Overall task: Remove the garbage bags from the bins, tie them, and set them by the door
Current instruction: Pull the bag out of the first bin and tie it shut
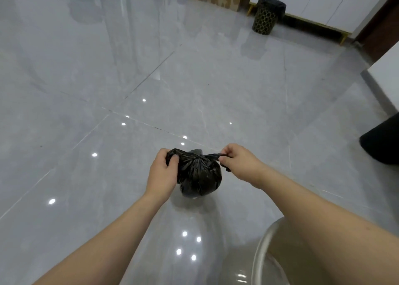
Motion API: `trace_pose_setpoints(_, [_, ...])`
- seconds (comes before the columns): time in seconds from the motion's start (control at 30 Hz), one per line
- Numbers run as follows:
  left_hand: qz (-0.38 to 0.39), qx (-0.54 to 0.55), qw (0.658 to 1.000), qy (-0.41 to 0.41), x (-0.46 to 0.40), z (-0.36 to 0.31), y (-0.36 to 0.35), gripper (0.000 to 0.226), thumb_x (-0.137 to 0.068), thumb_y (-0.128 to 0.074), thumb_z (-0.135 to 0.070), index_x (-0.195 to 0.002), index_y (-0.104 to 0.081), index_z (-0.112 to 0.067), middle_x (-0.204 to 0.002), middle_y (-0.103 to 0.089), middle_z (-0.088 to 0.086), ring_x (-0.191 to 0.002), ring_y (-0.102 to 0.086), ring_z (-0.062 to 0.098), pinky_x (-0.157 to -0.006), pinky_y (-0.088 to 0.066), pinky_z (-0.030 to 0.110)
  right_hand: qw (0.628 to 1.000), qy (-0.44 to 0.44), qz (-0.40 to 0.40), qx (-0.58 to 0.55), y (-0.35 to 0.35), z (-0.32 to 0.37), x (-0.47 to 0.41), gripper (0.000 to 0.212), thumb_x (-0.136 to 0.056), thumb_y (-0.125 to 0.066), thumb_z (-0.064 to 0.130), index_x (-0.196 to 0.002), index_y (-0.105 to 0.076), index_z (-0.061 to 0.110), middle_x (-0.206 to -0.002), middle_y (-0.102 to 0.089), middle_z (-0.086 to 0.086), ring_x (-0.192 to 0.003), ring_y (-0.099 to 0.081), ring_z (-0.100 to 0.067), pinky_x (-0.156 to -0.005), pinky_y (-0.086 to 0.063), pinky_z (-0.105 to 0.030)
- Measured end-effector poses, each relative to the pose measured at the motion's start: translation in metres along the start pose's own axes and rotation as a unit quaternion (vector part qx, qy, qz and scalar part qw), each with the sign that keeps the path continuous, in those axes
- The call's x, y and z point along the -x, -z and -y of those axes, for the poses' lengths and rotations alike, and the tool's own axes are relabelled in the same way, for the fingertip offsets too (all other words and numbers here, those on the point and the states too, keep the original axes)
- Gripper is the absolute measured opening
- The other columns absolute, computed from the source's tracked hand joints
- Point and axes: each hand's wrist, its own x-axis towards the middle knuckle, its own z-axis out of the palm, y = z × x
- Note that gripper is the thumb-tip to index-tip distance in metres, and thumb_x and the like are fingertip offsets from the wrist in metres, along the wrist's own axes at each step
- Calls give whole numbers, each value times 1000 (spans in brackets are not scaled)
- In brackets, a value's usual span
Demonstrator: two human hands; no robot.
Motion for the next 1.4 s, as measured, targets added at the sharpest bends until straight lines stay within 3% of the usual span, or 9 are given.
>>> trace_pose_setpoints(0.2, [11,-18,998,-54,-28,-30,-48,13,-97,-51,-20,-93,-63,-16,-87,-67,-3,-84,-63,16,-75,-50,33,995,-11,-78,-67,39,-20,-7,6,-93,-51,13,-90,-55,17,-93,-68,-13,-73,-56,-19,-67,-46,-32])
trace_pose_setpoints(0.43, [25,-17,999,-29,-43,-118,-110,20,-96,-50,-17,-93,-69,-11,-84,-68,1,-80,-62,19,-76,-50,34,976,-34,-161,-141,122,-18,0,27,-92,-51,9,-91,-76,19,-66,-60,11,-66,-54,-10,-69,-47,-26])
trace_pose_setpoints(0.53, [33,-4,999,-14,-35,-206,-124,20,-95,-50,-13,-93,-69,-8,-84,-67,3,-79,-60,19,-75,-48,31,967,-53,-190,-161,182,16,31,25,-94,-50,11,-96,-75,16,-69,-59,14,-67,-53,-5,-70,-43,-24])
trace_pose_setpoints(0.63, [45,3,999,-26,-22,-327,-126,20,-95,-49,-13,-92,-68,-7,-83,-65,2,-79,-59,20,-74,-47,31,952,-61,-235,-189,268,74,70,23,-94,-52,14,-96,-74,18,-73,-62,12,-73,-55,-11,-76,-46,-26])
trace_pose_setpoints(0.87, [70,27,996,-53,20,-678,-100,21,-94,-49,-18,-82,-64,-9,-78,-63,4,-74,-55,23,-73,-47,33,907,-41,-312,-279,512,287,202,19,-94,-53,10,-89,-70,16,-75,-65,4,-76,-60,-14,-80,-51,-31])
trace_pose_setpoints(1.03, [91,13,992,-83,88,-893,-48,28,-96,-49,-17,-68,-54,-17,-65,-52,-3,-62,-46,17,-59,-37,28,877,-14,-369,-307,627,419,330,19,-95,-52,12,-92,-69,19,-91,-70,2,-89,-65,-15,-75,-50,-23])
trace_pose_setpoints(1.2, [56,64,992,-91,145,-993,-21,26,-97,-47,-18,-71,-54,-18,-69,-54,0,-63,-47,19,-60,-37,28,829,36,-418,-370,675,486,406,19,-95,-53,12,-103,-70,12,-102,-71,-4,-97,-66,-18,-85,-54,-29])
trace_pose_setpoints(1.4, [61,68,991,-94,158,-990,5,24,-96,-48,-19,-74,-56,-19,-70,-55,0,-69,-48,21,-67,-39,30,833,40,-423,-354,659,501,425,17,-94,-54,14,-93,-70,21,-94,-71,4,-94,-66,-15,-86,-53,-29])
